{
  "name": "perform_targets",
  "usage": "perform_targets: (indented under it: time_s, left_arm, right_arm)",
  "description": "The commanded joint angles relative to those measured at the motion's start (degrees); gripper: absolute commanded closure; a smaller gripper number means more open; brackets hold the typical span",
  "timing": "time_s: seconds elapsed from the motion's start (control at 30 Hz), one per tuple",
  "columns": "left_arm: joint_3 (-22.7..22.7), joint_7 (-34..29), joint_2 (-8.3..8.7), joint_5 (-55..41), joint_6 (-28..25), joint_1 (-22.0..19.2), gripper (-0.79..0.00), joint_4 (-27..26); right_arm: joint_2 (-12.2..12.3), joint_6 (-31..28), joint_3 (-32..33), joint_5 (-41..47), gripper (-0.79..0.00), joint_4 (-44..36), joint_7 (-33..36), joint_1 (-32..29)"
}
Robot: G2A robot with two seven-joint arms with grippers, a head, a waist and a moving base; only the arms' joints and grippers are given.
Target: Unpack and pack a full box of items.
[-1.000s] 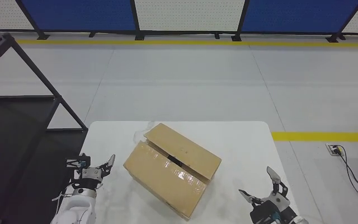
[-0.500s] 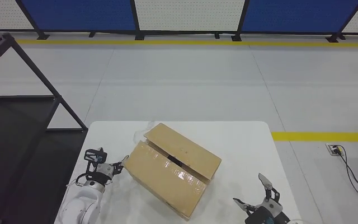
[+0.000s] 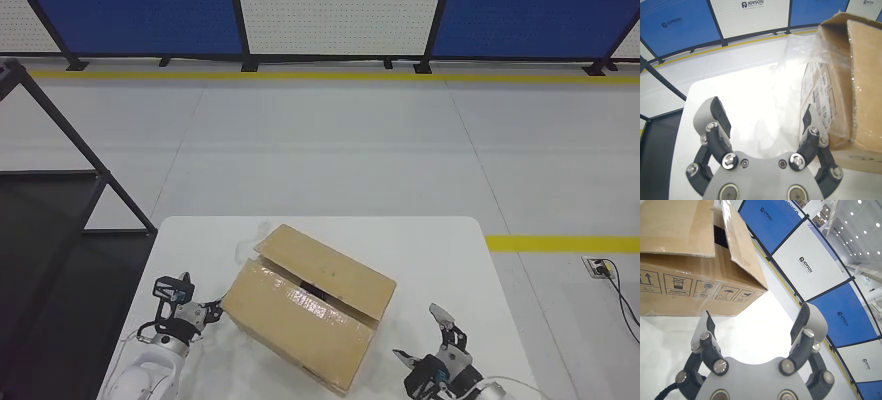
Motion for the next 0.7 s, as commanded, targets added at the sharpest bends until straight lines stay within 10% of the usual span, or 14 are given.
perform_targets:
  time_s: [0.0, 0.67]
  left_arm:
    - [-0.2, 0.1, 0.01, -0.2, 0.0, 1.0, -0.785, -1.1]
    - [0.2, 0.1, -0.15, -0.9, -0.2, 3.4, -0.785, -3.4]
  right_arm:
    - [0.0, -0.8, -1.1, -0.7, -0.785, 0.3, 0.4, 0.8]
    - [-0.6, 3.4, -3.3, 2.7, -0.785, 2.6, 0.4, 5.8]
